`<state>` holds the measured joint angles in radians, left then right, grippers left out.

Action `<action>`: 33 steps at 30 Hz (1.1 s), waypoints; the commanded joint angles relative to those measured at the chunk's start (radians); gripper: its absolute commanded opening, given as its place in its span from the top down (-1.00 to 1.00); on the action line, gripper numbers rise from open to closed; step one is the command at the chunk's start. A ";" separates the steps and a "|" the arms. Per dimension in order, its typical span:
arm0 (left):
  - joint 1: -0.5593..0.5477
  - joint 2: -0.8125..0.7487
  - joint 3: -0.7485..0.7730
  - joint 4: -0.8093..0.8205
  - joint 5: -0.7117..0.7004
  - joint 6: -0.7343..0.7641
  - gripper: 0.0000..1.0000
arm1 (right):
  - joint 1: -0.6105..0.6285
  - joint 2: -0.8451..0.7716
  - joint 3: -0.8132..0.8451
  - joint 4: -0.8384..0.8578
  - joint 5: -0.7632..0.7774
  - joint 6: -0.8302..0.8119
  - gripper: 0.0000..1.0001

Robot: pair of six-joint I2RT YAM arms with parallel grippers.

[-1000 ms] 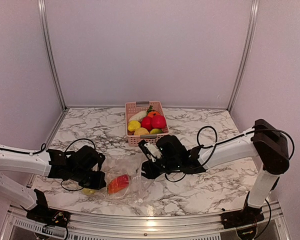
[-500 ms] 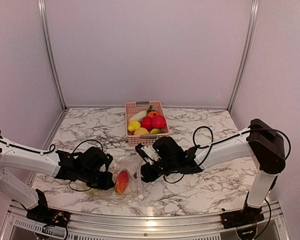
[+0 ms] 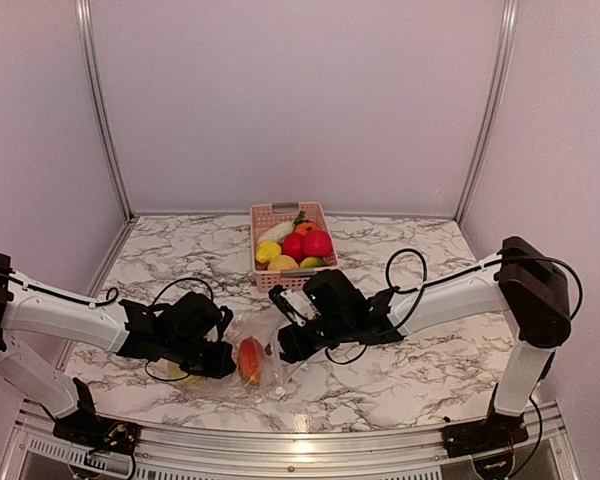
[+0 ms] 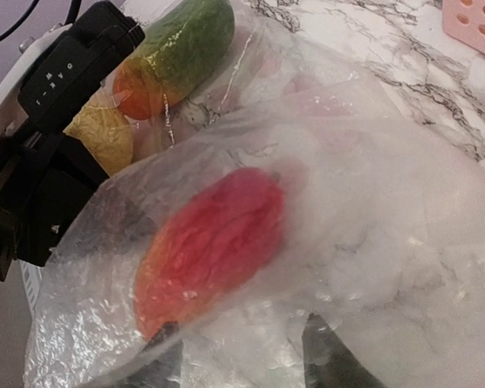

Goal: Open the zip-top bag and remove the fake food
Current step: Adjust the fake fruit in the zipper food storage bag.

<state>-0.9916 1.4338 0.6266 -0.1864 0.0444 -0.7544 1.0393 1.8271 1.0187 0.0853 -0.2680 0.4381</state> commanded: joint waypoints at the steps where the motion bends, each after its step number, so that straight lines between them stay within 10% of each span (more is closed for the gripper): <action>1: -0.003 0.020 -0.011 -0.020 -0.008 0.009 0.92 | 0.007 0.011 0.045 -0.036 -0.001 0.005 0.01; 33: -0.002 0.037 -0.005 0.003 -0.002 0.013 0.92 | 0.011 0.031 0.072 -0.067 0.006 0.021 -0.01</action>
<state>-0.9916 1.4399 0.6258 -0.1680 0.0441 -0.7544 1.0397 1.8439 1.0534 0.0280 -0.2676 0.4461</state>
